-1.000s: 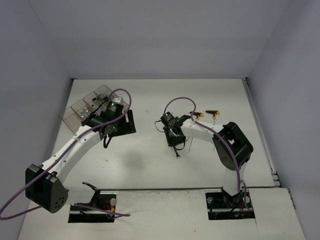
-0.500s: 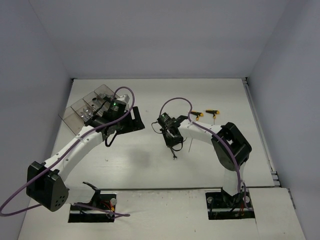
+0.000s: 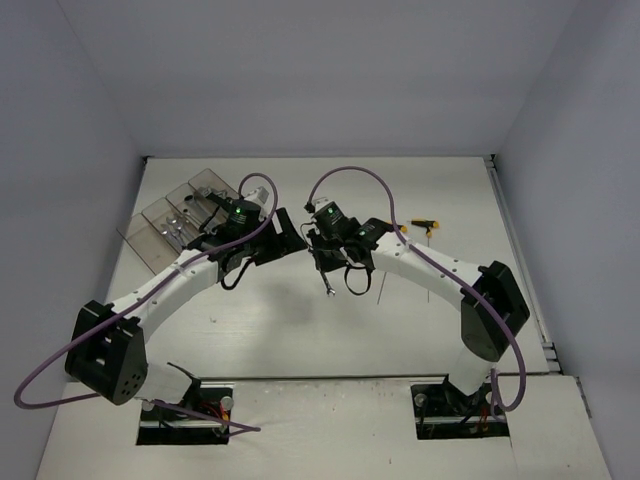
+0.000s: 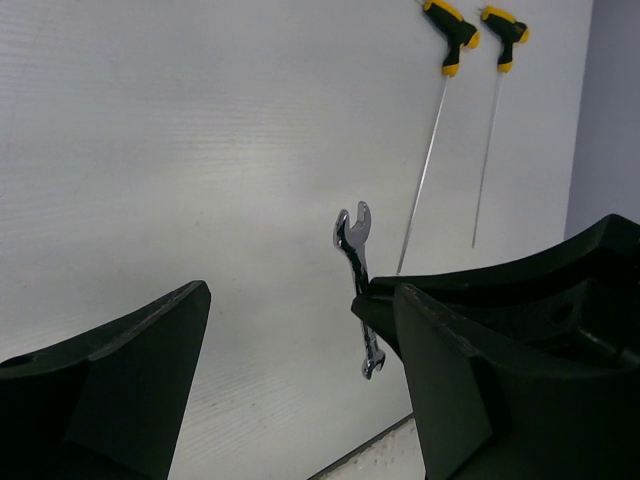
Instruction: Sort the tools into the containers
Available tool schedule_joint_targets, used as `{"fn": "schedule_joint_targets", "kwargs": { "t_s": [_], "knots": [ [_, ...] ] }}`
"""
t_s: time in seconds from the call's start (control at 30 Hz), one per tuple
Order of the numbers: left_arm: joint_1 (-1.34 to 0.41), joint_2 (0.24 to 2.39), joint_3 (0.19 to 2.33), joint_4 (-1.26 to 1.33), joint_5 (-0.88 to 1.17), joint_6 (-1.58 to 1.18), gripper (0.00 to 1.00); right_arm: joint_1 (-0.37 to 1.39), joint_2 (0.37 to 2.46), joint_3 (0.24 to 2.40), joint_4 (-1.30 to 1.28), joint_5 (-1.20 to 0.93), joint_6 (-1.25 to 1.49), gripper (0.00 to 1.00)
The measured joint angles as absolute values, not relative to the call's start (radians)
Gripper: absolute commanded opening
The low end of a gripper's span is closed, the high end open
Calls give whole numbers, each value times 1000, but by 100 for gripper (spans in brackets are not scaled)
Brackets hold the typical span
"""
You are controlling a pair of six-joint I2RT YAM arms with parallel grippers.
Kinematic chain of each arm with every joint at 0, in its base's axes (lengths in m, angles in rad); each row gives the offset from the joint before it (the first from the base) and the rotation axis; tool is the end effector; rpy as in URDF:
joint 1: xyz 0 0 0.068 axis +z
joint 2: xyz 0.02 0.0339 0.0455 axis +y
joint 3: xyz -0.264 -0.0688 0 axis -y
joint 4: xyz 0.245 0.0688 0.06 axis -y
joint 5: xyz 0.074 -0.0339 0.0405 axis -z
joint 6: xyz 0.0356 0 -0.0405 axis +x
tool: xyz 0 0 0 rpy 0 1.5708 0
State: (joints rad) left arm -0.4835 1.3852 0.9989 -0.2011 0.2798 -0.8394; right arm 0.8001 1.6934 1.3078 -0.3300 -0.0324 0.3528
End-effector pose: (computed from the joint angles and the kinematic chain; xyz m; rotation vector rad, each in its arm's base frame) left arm 0.2707 -0.1532 0.2763 -0.2389 2.3191 -1.0231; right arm 0.2671 0.2767 0.2671 -0.5424 2.3058 0.6205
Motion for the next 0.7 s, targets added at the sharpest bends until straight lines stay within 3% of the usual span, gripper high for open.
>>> {"fn": "schedule_joint_targets", "kwargs": {
  "t_s": [0.37,0.5,0.7],
  "knots": [
    [-485,1454,1008,-108,342,-892,67,800,1671,1309,-274,-99,358,0],
    [-486,1472,1009,-104,346,-901,53,800,1671,1309,-260,-111,366,0],
    [-498,1480,1014,-95,358,-911,22,800,1671,1309,-240,-119,367,0]
  ]
}}
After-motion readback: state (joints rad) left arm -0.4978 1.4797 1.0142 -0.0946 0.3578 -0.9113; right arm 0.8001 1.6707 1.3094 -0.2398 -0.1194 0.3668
